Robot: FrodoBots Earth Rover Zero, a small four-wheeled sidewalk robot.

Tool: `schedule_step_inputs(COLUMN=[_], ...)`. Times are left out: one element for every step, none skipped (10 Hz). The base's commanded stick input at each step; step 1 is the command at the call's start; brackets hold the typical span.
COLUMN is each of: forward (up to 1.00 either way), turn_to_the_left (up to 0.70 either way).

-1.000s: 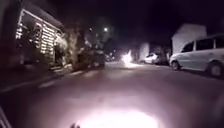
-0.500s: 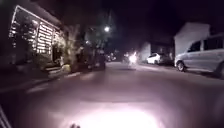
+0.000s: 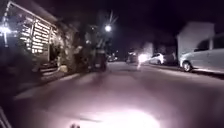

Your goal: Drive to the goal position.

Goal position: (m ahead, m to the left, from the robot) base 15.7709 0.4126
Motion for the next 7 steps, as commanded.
schedule_step_inputs(forward=[1.0, 1.0, 1.0, 1.0, 1.0, 1.0, 1.0], turn_to_the_left=[-0.27, -0.27, -0.27, -0.03, 0.0, 0.0, 0.0])
